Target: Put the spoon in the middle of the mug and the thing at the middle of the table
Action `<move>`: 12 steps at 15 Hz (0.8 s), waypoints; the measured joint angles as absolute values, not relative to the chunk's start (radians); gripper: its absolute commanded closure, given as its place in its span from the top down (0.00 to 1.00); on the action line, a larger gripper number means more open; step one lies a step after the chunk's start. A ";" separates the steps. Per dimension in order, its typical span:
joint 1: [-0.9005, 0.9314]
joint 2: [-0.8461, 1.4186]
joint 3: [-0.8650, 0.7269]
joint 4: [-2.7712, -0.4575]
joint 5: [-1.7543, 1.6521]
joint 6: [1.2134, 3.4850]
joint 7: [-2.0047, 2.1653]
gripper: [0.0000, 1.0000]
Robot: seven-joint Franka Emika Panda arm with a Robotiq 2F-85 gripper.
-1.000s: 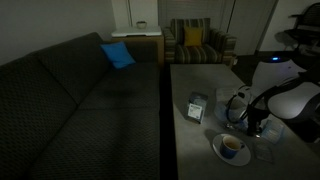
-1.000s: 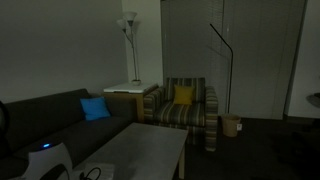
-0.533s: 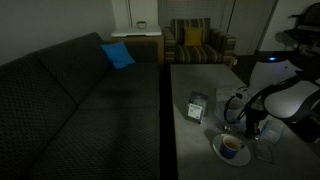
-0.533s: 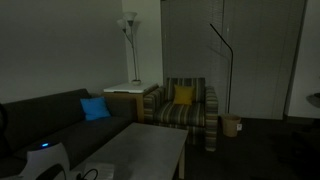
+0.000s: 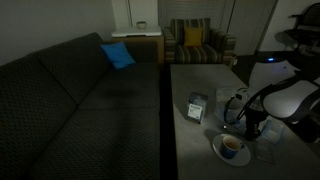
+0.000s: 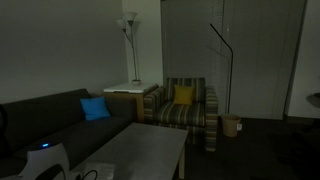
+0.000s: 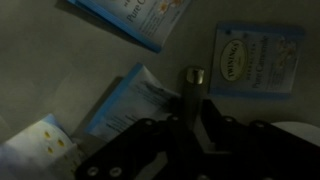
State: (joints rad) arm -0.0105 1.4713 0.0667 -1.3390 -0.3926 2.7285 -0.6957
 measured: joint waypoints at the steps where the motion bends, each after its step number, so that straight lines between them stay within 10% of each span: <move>1: -0.010 1.471 0.067 -1.339 -0.390 2.727 -0.696 0.68; 6: -0.010 1.472 0.067 -1.339 -0.383 2.720 -0.699 1.00; 12: -0.009 1.464 0.064 -1.349 -0.386 2.718 -0.721 1.00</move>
State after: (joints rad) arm -0.0086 1.4640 0.0644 -1.3490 -0.3861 2.7178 -0.7214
